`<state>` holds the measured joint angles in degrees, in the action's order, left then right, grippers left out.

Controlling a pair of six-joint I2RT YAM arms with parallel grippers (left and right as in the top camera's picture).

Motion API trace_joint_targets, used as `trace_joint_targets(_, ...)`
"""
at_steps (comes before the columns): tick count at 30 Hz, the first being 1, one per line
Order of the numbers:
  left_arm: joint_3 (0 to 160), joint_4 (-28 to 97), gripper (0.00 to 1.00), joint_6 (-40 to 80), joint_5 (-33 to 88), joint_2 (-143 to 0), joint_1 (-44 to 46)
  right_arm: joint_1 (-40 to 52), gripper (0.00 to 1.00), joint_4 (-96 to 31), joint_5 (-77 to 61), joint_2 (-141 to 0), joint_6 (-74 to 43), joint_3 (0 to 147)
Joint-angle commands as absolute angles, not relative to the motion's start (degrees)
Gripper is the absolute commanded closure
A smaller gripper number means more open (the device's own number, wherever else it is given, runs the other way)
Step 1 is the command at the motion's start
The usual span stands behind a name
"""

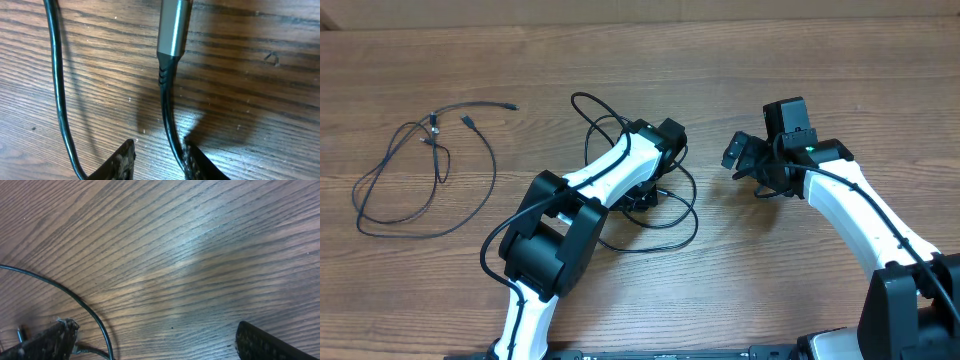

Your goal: Untangle cables

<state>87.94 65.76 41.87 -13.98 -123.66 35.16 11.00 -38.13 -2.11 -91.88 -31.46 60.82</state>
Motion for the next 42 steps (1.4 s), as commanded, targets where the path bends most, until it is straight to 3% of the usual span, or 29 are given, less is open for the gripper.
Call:
trace_joint_targets(1,86.7,65.8,0.67,42.3,-13.5,-125.2,34.8,11.2,0.0,-37.8,-1.5,-91.6,-31.2,60.9)
trace_joint_targets(25,86.7,67.3,0.74,42.9,-13.7,-125.2,33.0,11.2,0.0,-37.8,-1.5,-91.6,-31.2,60.9)
trace_joint_targets(33,86.7,66.0,0.66,42.9,-13.7,-125.3,33.0,11.2,0.0,-37.8,-1.5,-91.6,-31.2,60.9)
trace_joint_targets(42,86.7,65.7,0.65,44.0,-13.5,-125.3,33.0,11.2,0.0,-37.8,-1.5,-91.6,-31.2,60.9)
